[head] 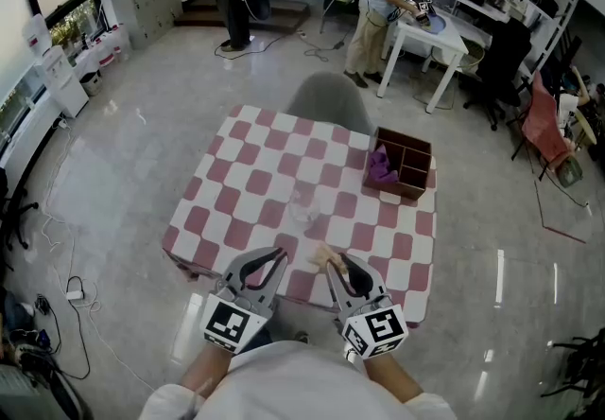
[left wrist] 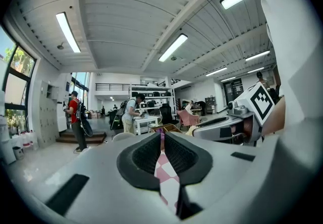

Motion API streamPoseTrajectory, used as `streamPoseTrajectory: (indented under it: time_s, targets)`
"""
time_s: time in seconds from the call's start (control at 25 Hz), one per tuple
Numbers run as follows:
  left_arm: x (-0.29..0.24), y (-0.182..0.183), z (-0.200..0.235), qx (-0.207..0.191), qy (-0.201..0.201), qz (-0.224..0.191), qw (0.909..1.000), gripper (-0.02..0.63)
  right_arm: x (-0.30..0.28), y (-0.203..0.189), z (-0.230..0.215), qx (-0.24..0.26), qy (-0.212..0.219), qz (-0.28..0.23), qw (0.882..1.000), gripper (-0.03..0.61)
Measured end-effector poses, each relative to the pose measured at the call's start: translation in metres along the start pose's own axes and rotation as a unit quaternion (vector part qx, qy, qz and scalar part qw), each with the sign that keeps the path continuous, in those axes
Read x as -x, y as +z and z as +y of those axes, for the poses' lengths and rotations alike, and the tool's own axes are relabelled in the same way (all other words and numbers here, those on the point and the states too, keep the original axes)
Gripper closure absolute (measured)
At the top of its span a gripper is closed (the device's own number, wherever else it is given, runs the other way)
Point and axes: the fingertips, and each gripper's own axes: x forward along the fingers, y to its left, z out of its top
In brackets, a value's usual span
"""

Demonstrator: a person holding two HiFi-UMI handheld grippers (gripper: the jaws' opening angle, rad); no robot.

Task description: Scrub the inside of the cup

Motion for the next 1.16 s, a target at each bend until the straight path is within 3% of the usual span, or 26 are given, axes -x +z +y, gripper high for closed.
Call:
streamPoseTrajectory:
  time_s: [1.16]
  targets:
    - [0.015,-0.01,0.009,-0.003,0.007,0.013,0.9999,0.565,-0.01,0.0,0.012,0.013,0.01,0.003,1.0,0.474]
